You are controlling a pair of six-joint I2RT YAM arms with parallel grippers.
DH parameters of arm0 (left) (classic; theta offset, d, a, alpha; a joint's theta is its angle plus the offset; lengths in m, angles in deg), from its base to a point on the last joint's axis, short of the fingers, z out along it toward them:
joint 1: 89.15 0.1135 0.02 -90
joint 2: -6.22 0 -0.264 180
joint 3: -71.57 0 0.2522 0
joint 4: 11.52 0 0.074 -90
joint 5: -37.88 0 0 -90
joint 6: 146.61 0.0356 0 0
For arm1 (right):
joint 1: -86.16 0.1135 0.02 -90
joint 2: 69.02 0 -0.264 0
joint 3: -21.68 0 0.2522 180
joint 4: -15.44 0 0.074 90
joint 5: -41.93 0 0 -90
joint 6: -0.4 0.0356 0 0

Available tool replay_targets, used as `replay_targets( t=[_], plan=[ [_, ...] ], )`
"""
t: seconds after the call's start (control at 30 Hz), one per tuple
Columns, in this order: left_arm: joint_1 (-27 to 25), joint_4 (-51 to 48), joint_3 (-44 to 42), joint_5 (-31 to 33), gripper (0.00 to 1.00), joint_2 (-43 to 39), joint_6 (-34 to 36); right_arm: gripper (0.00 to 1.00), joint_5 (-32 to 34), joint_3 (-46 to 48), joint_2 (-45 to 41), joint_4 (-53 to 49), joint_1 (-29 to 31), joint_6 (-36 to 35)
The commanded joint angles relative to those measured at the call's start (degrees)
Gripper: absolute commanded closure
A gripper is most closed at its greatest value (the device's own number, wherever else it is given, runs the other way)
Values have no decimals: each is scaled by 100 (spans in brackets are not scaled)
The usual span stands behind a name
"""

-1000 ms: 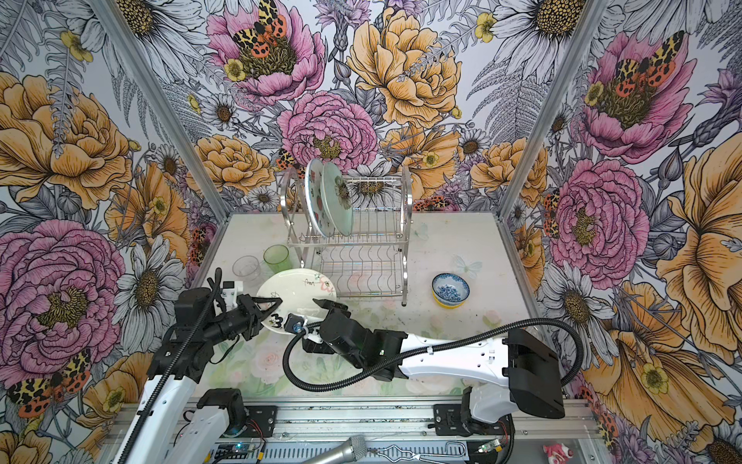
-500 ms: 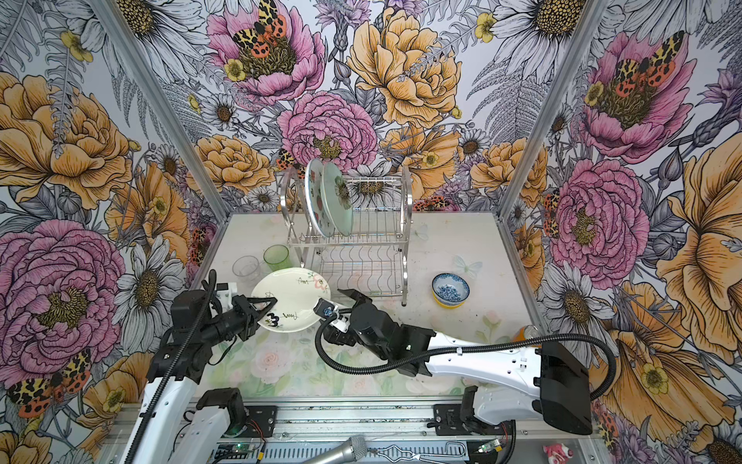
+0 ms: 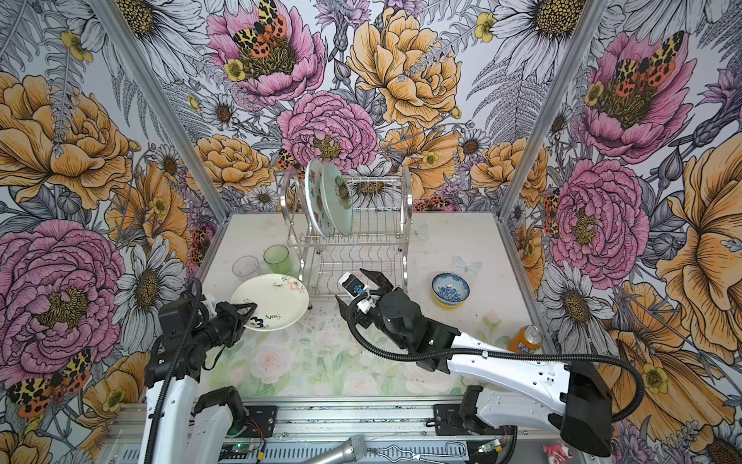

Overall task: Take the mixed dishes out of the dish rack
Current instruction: 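Draw the open right gripper back beside the rack while the left arm retracts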

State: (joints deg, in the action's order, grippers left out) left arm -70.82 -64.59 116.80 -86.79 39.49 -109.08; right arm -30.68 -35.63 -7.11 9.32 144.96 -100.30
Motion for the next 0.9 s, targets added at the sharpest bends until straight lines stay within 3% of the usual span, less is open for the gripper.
replay_targets(
  t=[0.0,0.4,0.87],
  plan=[
    [208,454,79,-52,100,-116,44,13,-155,122,-282,133,-140,170],
    [643,734,-244,255,100,134,181,13,-193,360,-679,73,-445,332],
    [699,1436,-616,1154,100,681,329,11,-371,553,-974,18,-686,494]
  ],
)
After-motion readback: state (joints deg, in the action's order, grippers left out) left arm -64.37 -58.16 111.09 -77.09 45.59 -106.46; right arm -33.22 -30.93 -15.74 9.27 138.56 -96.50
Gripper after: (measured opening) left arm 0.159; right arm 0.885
